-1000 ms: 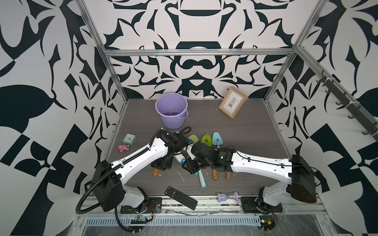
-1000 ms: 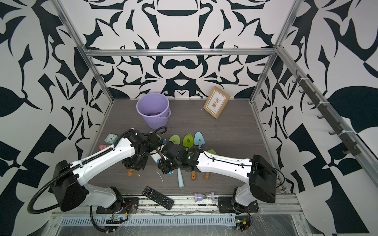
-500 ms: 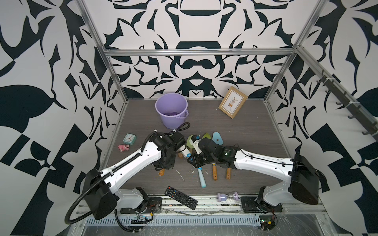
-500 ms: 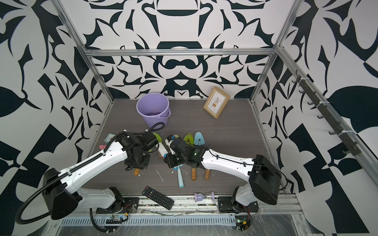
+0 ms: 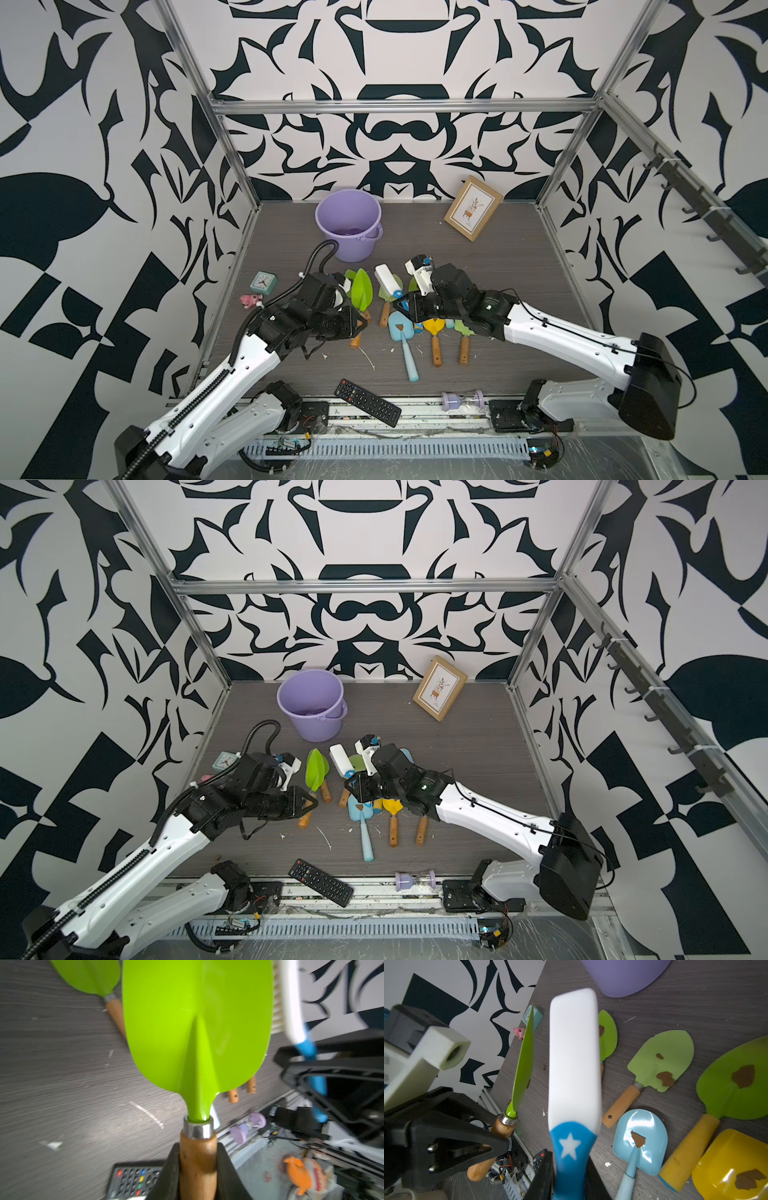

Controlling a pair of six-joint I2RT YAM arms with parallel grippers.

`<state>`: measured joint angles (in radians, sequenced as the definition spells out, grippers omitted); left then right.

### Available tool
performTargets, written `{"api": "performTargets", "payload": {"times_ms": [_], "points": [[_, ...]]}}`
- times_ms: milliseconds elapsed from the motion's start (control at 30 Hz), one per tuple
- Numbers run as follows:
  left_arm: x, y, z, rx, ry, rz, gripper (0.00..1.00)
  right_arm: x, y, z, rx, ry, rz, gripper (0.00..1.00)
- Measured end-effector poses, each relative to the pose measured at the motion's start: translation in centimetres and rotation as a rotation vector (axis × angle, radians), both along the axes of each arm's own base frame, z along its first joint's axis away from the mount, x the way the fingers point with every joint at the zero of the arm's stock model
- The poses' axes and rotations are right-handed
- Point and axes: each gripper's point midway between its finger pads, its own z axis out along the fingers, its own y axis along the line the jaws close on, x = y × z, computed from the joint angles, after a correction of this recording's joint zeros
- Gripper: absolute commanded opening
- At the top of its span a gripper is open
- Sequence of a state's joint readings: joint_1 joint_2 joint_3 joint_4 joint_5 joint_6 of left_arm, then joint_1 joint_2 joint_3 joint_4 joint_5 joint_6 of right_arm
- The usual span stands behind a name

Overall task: Brush the soil off the hand trowel and place it into the bucket
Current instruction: Brush off the soil from the hand trowel.

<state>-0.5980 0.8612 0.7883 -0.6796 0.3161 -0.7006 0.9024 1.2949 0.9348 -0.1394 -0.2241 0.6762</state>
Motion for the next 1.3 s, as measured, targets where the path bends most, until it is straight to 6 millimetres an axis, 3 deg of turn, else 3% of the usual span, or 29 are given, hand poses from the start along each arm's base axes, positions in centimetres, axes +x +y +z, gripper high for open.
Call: {"api": "performTargets", "payload": {"times_ms": [167,433,733,933,1300], "points": [[1.4,-0.1,0.6,-0.244,0.037,0.047,0.0,0.3,0.9,1.6,0.101,0.001,0.017,0.0],[1.9,1.7,4.4,-0.64,0.017,0.093,0.0,1.7,1.5,4.4,0.291,0.007,0.008,0.0],[2.8,2.6,3.9,-0.86,0.101,0.087,0.0,1.4,2.5,5.7,0.44,0.062,0.056,0.0],[3.7,2.4,5.4,-0.932,0.097,0.032,0.0,0.6,3.3,8.2,0.57,0.073,0.122,0.0],[2.3,2.5,7.6,-0.955,-0.01,-0.045,0.0,0.1,5.5,5.3,0.591,0.186,0.157,0.0]]}}
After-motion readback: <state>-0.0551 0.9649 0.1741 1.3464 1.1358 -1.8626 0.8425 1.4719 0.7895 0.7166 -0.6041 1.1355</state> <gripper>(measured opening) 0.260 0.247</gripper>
